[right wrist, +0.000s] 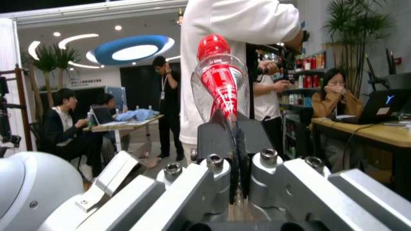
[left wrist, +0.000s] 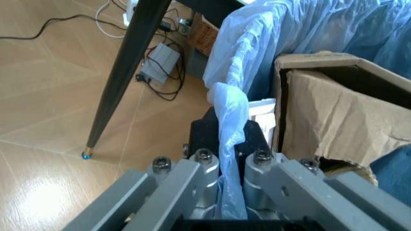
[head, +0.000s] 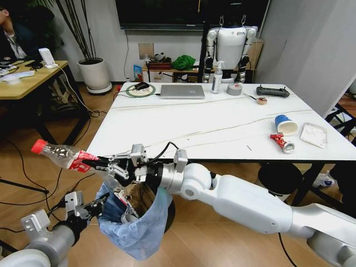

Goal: Pick up the trash bin and place the trash from the table into it.

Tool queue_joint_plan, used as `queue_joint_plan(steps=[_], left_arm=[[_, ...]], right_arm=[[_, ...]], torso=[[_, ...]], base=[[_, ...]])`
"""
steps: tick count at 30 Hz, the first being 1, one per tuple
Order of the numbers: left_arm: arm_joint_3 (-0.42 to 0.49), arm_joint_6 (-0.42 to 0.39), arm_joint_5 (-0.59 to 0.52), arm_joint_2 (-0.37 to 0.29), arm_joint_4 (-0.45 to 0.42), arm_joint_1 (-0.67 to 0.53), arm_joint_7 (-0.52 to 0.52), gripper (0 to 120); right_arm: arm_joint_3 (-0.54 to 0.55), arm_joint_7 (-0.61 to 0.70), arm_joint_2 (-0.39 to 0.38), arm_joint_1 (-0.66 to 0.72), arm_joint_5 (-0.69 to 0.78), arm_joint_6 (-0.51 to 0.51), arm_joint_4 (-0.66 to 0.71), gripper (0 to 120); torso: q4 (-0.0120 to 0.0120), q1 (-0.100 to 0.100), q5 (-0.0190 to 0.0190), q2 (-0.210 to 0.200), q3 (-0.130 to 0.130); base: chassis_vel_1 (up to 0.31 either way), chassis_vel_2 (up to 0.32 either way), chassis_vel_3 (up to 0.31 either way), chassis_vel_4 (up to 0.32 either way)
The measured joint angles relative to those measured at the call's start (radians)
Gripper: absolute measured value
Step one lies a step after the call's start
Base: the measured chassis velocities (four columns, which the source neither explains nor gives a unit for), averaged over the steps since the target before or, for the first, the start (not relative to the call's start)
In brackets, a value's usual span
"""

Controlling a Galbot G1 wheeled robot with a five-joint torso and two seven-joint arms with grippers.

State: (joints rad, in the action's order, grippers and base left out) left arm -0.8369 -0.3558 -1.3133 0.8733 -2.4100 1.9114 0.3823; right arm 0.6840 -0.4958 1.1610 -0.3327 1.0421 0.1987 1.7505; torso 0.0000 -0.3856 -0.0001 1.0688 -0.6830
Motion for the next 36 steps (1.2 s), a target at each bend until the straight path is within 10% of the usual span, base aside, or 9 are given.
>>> queue_joint_plan(steps=[36], left_arm=[[-0.008, -0.001, -0.012, -0.003, -0.01, 0.003, 0.011, 0]], right_arm=[[-0.023, -0.115, -0.113, -0.05, -0.051, 0.032, -0.017, 0]], torso=[[0.0, 0.0, 0.0001, 0.0, 0.0]], base=[[0.0, 0.0, 0.0, 0.0]])
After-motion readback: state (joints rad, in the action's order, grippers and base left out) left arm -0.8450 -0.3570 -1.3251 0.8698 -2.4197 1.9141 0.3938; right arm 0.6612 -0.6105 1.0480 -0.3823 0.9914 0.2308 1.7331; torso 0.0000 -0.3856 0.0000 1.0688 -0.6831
